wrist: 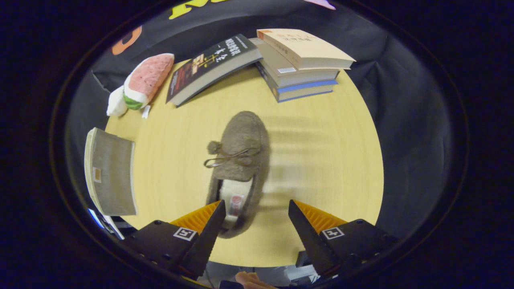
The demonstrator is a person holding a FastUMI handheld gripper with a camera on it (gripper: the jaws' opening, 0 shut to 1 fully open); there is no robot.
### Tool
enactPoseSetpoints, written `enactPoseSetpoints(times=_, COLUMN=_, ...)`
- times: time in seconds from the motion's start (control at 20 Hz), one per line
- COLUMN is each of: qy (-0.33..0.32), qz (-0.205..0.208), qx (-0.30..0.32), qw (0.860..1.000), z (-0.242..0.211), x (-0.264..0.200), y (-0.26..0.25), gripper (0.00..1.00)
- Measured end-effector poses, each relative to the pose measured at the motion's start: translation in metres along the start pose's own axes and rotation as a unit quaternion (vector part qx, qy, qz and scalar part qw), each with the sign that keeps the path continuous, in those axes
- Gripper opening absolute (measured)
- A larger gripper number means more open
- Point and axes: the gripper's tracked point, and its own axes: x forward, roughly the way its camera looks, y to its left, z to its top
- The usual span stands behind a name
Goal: Open the storage box then place both shoes into the box .Put the left shoe in first, then the right shoe, with the right side of both shoes facing outward in a uniform manner.
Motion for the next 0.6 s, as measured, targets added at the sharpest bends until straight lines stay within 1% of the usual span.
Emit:
enactPoseSetpoints(times=0.1, qy=-0.001, qz=-0.009, qx=0.005, qw=1.0, z=0.004, x=0.013, y=-0.008, gripper=0.96)
enactPoseSetpoints(times=0.15, qy=-0.007, qz=-0.029, qx=0.006, qw=1.0, z=0.007, x=0.018, y=-0.018, gripper=0.96)
enactPoseSetpoints(times=0.2, qy=-0.014, qz=-0.037, qx=0.006, qw=0.999, z=0.011, x=0.02, y=-0.022, gripper=0.94)
enactPoseSetpoints(times=0.25, qy=-0.015, qz=-0.035, qx=0.009, qw=0.999, z=0.012, x=0.023, y=-0.021, gripper=0.93)
enactPoseSetpoints(times=0.3, qy=-0.017, qz=-0.028, qx=0.007, qw=0.999, z=0.014, x=0.025, y=-0.018, gripper=0.89)
enactPoseSetpoints(times=0.5, qy=0.015, qz=0.028, qx=0.015, qw=0.999, z=0.006, x=0.044, y=0.005, gripper=0.4)
enactPoseSetpoints(times=0.6, qy=0.006, qz=0.036, qx=0.027, qw=0.999, z=0.012, x=0.046, y=0.007, gripper=0.15)
